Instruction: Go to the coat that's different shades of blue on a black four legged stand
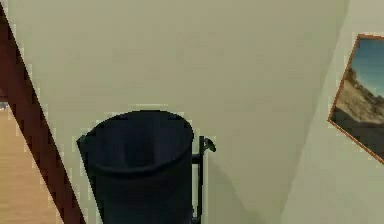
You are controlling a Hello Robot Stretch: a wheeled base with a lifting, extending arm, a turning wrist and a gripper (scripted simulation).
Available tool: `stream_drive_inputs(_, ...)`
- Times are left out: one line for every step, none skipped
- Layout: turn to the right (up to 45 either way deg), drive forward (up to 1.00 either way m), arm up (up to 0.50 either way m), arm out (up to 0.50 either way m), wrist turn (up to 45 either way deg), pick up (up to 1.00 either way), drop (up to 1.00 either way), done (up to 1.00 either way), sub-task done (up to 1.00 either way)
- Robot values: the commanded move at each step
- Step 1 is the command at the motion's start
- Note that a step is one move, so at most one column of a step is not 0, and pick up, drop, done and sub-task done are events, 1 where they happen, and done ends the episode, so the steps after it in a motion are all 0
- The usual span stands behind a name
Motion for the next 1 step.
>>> stream_drive_inputs(45.0,0.0,0.0,0.0,0.0,0.0,0.0,0.0,0.0)
